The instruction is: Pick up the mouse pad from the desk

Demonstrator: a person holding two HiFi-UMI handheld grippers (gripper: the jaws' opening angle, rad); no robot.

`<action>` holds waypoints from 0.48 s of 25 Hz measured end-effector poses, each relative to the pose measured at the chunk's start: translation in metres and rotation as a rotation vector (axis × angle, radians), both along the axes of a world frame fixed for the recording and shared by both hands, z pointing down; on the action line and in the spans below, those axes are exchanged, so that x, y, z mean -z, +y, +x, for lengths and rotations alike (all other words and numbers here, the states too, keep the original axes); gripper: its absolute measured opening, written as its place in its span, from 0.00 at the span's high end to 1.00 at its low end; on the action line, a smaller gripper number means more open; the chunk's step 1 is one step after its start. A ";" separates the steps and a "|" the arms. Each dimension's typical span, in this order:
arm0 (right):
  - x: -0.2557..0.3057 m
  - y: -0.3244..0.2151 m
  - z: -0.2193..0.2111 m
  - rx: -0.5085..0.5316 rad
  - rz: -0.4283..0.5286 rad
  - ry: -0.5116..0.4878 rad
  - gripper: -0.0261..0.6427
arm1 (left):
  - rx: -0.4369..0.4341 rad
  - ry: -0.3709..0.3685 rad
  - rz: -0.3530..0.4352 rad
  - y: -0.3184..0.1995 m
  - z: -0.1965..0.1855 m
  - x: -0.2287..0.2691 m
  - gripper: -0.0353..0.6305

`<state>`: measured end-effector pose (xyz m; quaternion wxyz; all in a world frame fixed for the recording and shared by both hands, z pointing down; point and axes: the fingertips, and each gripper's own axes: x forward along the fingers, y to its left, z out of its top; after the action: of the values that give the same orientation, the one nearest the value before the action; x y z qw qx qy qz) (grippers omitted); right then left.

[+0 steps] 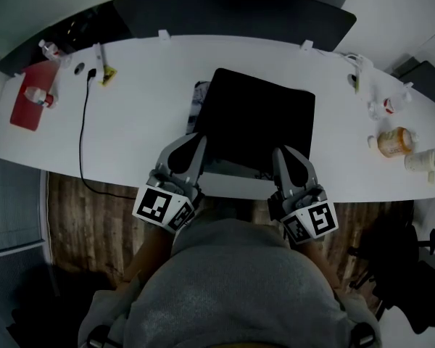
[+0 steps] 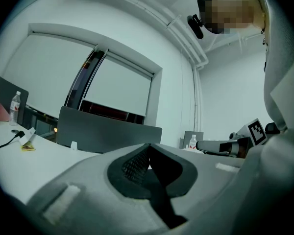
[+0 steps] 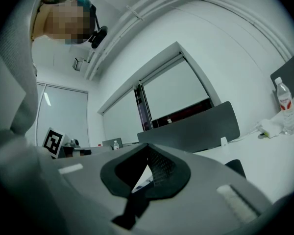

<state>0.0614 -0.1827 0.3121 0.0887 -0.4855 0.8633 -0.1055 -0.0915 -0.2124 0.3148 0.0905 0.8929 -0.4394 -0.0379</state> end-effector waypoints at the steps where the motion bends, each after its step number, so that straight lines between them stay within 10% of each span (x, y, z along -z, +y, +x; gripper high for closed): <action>1: -0.001 -0.004 0.001 -0.007 -0.001 0.000 0.96 | -0.006 -0.001 -0.001 -0.004 0.000 -0.001 0.95; 12: -0.009 -0.043 0.002 -0.046 -0.014 0.004 0.96 | -0.043 -0.033 -0.015 -0.046 0.001 -0.012 0.95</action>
<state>0.0635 -0.2256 0.3216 0.0862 -0.5062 0.8512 -0.1084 -0.0902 -0.2583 0.3263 0.0909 0.9020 -0.4218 -0.0178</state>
